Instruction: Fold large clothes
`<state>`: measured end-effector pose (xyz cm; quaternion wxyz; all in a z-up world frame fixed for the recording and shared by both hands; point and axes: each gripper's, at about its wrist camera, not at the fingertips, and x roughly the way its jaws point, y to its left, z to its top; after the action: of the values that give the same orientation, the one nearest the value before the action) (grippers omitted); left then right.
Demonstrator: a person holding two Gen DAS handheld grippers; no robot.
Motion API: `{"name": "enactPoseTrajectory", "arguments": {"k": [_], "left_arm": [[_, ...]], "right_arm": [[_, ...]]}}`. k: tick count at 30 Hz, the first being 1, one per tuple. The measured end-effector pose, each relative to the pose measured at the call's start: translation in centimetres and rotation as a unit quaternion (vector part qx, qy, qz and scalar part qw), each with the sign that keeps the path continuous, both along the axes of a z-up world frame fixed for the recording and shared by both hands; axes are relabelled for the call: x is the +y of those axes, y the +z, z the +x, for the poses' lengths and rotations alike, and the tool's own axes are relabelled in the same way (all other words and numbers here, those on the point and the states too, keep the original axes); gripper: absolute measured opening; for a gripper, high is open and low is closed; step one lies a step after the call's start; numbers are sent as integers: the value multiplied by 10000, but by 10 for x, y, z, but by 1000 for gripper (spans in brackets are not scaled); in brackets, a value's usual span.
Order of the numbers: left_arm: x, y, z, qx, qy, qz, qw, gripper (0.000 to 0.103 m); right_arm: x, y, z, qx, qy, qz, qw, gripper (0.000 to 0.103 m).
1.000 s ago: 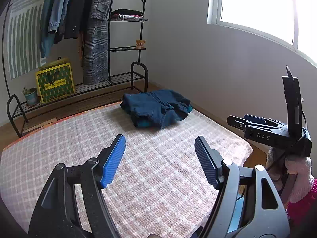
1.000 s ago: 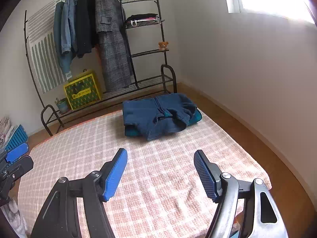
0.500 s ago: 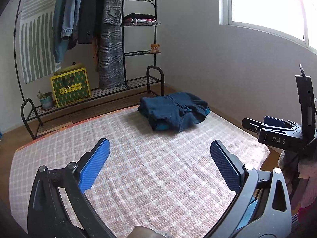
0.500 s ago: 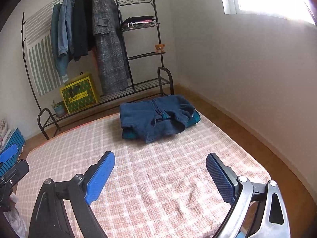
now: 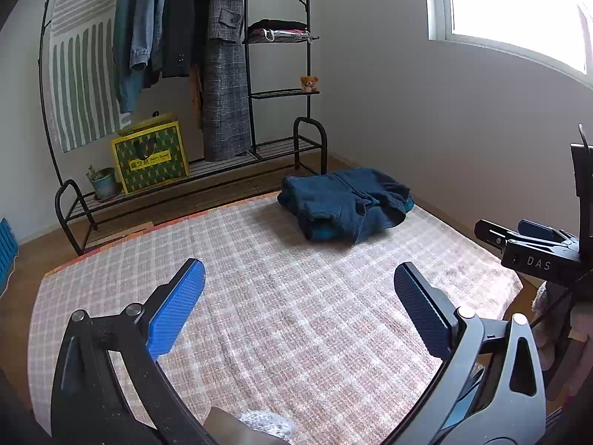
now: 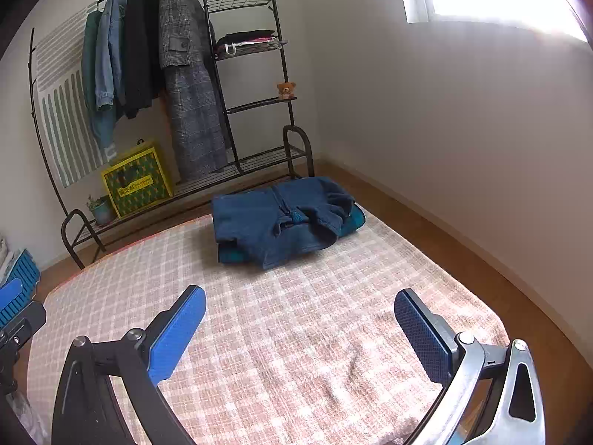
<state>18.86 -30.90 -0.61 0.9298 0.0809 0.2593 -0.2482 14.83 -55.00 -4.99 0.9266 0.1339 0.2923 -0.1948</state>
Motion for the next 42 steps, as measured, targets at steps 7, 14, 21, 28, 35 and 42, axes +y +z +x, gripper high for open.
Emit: {"name": "enactPoseTrajectory", "arguments": {"k": [7, 14, 21, 28, 35, 42], "left_arm": [[3, 0, 1, 35, 12, 3, 10000, 103], [5, 0, 2, 36, 41, -7, 10000, 103], [5, 0, 1, 34, 50, 6, 10000, 103], [6, 1, 1, 29, 54, -19, 10000, 103], [8, 4, -1, -67, 151, 5, 9999, 103], [7, 6, -5, -133, 199, 61, 9997, 103]], "right_arm": [[1, 0, 2, 2, 10, -23, 10000, 103], [0, 0, 4, 6, 9, -1, 10000, 103], [0, -1, 4, -1, 18, 43, 10000, 103], [0, -3, 0, -7, -40, 121, 9999, 103], [-2, -3, 0, -2, -57, 133, 9999, 103], [-2, -4, -1, -3, -55, 152, 9999, 103]]}}
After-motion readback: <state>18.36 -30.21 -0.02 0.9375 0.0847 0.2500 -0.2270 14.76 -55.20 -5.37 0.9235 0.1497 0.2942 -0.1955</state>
